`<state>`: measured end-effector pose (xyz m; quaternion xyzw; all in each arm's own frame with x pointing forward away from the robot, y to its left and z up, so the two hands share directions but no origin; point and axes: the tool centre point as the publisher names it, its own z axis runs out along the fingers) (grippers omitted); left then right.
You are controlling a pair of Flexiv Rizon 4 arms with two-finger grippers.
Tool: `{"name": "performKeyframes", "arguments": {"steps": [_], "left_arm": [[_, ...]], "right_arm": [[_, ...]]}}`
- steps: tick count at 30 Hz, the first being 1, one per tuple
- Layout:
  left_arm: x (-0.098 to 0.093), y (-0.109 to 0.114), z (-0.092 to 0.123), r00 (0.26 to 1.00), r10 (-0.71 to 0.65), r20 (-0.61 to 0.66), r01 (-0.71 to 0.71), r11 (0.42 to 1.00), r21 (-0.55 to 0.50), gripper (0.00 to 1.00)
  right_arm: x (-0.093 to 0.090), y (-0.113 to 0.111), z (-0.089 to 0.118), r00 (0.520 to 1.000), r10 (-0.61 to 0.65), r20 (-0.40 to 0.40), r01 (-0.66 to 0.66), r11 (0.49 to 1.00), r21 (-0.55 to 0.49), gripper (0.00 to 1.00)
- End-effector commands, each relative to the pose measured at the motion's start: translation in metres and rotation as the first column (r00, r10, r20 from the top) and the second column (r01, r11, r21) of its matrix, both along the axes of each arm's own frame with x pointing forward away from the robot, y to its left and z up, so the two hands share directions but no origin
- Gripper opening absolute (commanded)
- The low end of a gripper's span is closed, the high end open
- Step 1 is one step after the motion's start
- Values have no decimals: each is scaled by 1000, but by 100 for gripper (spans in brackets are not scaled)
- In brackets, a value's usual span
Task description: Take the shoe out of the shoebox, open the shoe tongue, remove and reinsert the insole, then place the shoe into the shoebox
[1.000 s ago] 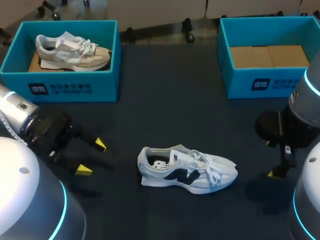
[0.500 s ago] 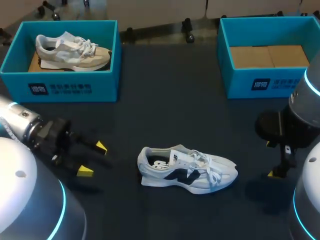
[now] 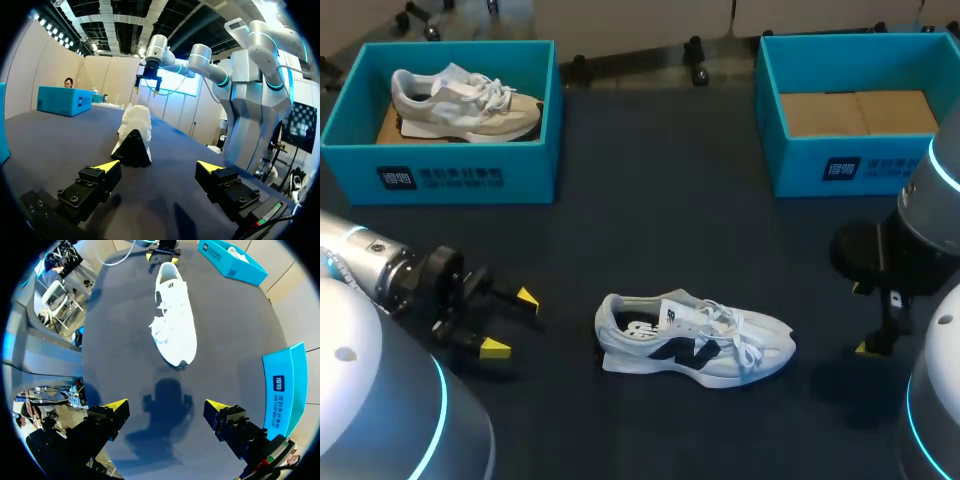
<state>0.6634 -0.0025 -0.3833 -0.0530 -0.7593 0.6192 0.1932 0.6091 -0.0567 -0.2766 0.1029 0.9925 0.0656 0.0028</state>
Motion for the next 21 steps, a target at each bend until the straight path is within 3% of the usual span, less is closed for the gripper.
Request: {"name": "performKeyframes", "arguments": {"steps": [1,7,21], "left_arm": [[-9,-14,-1,999,38,17,-38,999,-25,100],[-10,-25,-3,995,99,17,-98,993,-68,100],[-3,-56,-9,980,198,15,-197,979,-45,100]], "right_arm": [[-2,-1,-1,1000,0,4,0,1000,1,100],[-2,-1,-1,1000,0,4,0,1000,1,100],[-2,-1,-1,1000,0,4,0,1000,1,100]]}}
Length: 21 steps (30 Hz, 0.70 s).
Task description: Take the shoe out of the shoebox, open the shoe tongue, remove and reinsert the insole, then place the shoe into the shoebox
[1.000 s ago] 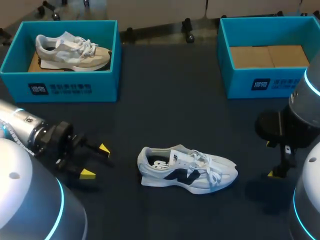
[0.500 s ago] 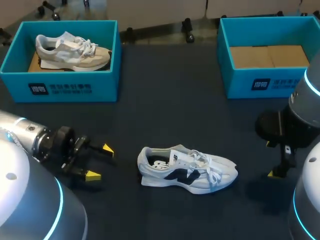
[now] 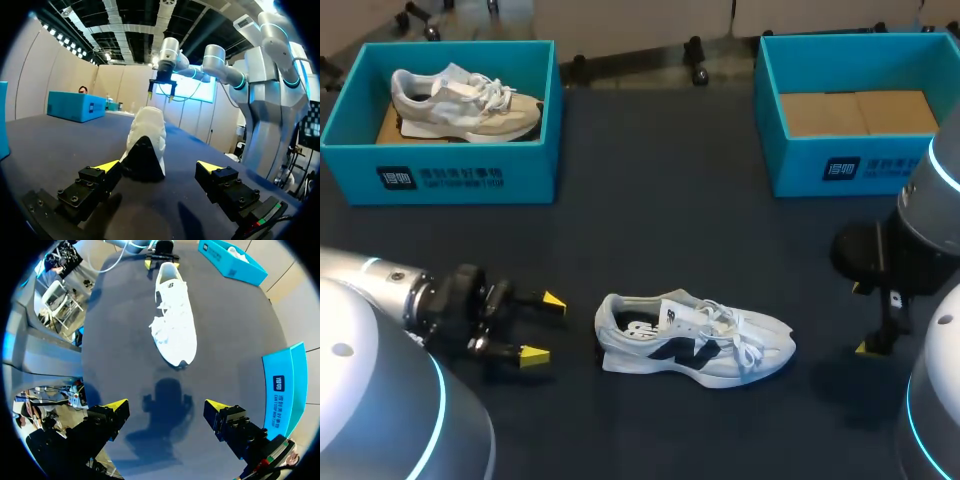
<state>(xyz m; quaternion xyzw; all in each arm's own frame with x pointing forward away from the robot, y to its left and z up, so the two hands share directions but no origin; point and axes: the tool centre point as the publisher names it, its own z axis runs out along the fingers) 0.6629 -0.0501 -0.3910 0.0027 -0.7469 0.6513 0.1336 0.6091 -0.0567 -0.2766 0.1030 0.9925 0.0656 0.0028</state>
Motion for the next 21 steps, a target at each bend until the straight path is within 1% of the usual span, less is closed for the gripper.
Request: {"name": "performKeyframes", "arguments": {"steps": [1,14,21], "left_arm": [[-2,-11,-3,999,37,11,-37,999,10,100],[5,-33,-12,997,69,36,-70,998,7,100],[9,-43,-12,995,74,59,-75,997,6,100]], "right_arm": [[-2,-1,-1,1000,0,4,0,1000,1,100],[-2,-1,-1,1000,0,4,0,1000,1,100],[-2,-1,-1,1000,0,4,0,1000,1,100]]}}
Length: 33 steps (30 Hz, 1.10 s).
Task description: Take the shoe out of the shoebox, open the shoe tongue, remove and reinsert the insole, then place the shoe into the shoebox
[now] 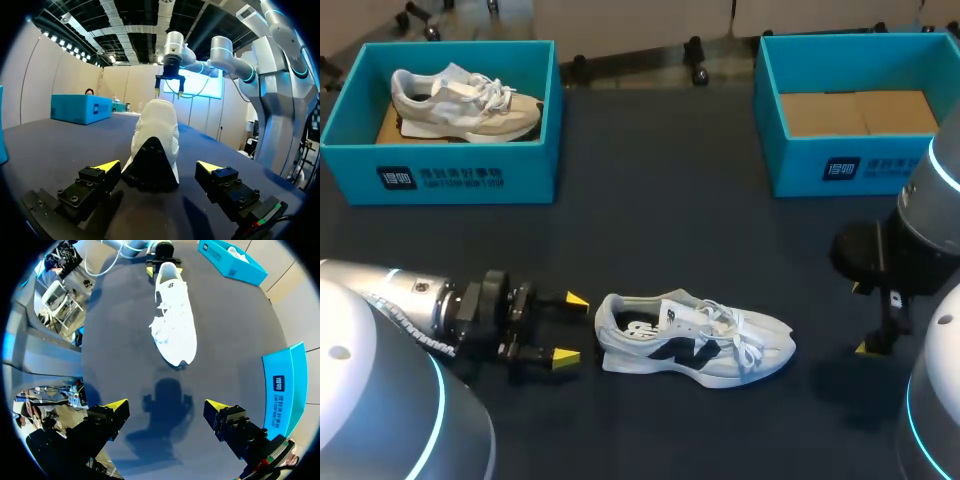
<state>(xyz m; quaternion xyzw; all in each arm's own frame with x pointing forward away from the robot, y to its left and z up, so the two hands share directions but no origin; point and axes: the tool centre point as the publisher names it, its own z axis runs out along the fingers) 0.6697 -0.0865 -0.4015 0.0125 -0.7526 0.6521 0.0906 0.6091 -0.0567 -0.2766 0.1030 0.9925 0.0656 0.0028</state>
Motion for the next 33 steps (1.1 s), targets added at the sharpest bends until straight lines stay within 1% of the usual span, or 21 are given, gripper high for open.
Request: {"name": "performKeyframes", "arguments": {"steps": [1,8,14,33], "left_arm": [[3,-9,-2,1000,4,7,-4,1000,-1,100],[9,-16,-5,1000,1,9,-1,1000,11,100],[6,-20,-10,1000,-9,27,8,1000,19,100],[1,-37,-11,998,-35,58,33,999,32,100]], "right_arm": [[-2,-1,-1,1000,0,4,0,1000,1,100],[-2,-1,-1,1000,0,4,0,1000,1,100],[-2,-1,-1,1000,0,4,0,1000,1,100],[-2,-1,-1,1000,0,4,0,1000,1,100]]}}
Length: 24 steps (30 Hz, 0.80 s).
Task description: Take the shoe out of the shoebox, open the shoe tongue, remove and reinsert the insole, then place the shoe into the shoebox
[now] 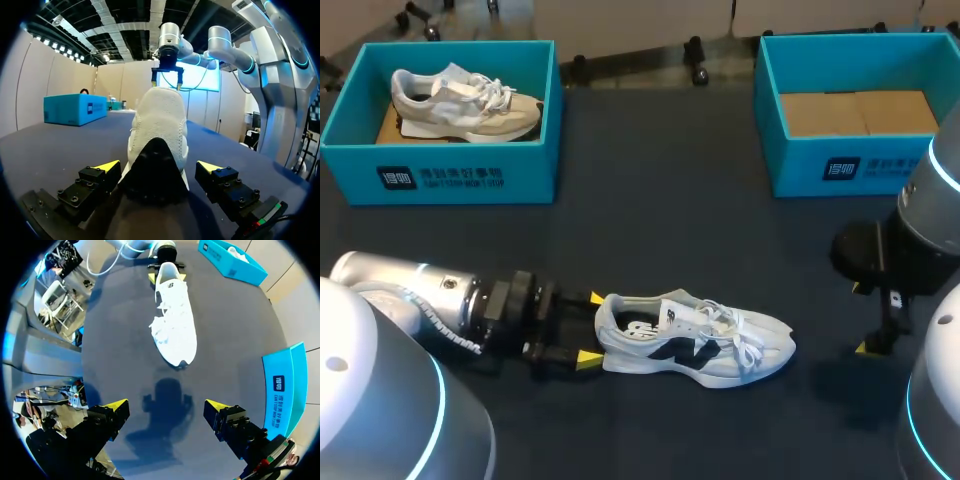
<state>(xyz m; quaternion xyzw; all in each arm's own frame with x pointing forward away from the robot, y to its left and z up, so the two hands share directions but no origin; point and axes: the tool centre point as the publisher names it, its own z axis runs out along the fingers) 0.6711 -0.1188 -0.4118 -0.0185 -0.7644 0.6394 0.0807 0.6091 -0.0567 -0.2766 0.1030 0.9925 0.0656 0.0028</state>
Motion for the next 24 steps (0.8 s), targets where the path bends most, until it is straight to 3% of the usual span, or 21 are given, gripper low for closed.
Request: {"name": "performKeyframes", "arguments": {"steps": [1,24], "left_arm": [[-1,-6,-1,1000,3,3,-3,1000,2,100],[0,-22,-3,1000,5,-11,-5,1000,-8,100]], "right_arm": [[-2,-1,-1,1000,0,4,0,1000,1,100],[-2,-1,-1,1000,0,4,0,1000,1,100]]}}
